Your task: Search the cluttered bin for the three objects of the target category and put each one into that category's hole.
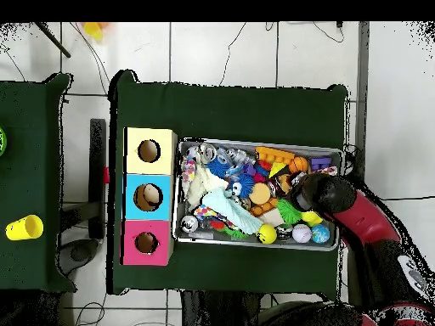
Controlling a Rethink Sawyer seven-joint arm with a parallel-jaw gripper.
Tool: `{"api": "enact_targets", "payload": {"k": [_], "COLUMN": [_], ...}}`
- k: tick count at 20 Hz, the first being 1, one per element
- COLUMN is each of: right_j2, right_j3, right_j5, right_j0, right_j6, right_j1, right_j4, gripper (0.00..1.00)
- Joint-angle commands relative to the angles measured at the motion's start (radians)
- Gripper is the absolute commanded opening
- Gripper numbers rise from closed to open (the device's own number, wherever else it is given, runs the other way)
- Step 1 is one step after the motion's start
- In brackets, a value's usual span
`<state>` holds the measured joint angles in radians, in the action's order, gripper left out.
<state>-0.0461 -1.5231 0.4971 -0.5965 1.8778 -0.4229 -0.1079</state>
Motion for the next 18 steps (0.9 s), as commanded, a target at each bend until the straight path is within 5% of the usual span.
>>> {"api": "enact_targets", "payload": {"k": [1, 7, 15, 16, 18], "right_j2": [0.103, 0.114, 0.088, 0.097, 0.065], "right_j3": [-0.013, 0.096, 0.093, 0.079, 0.090], "right_j5": [-0.052, -0.154, -0.158, -0.194, -0.187], "right_j0": [0.011, 0.052, 0.075, 0.069, 0.093], "right_j6": [0.092, 0.148, 0.138, 0.135, 0.150], "right_j1": [0.059, 0.195, 0.190, 0.187, 0.190], "right_j4": [-0.003, -0.038, -0.041, -0.034, -0.034], "gripper": [1.00, 1.00, 1.00, 0.00, 0.00]}}
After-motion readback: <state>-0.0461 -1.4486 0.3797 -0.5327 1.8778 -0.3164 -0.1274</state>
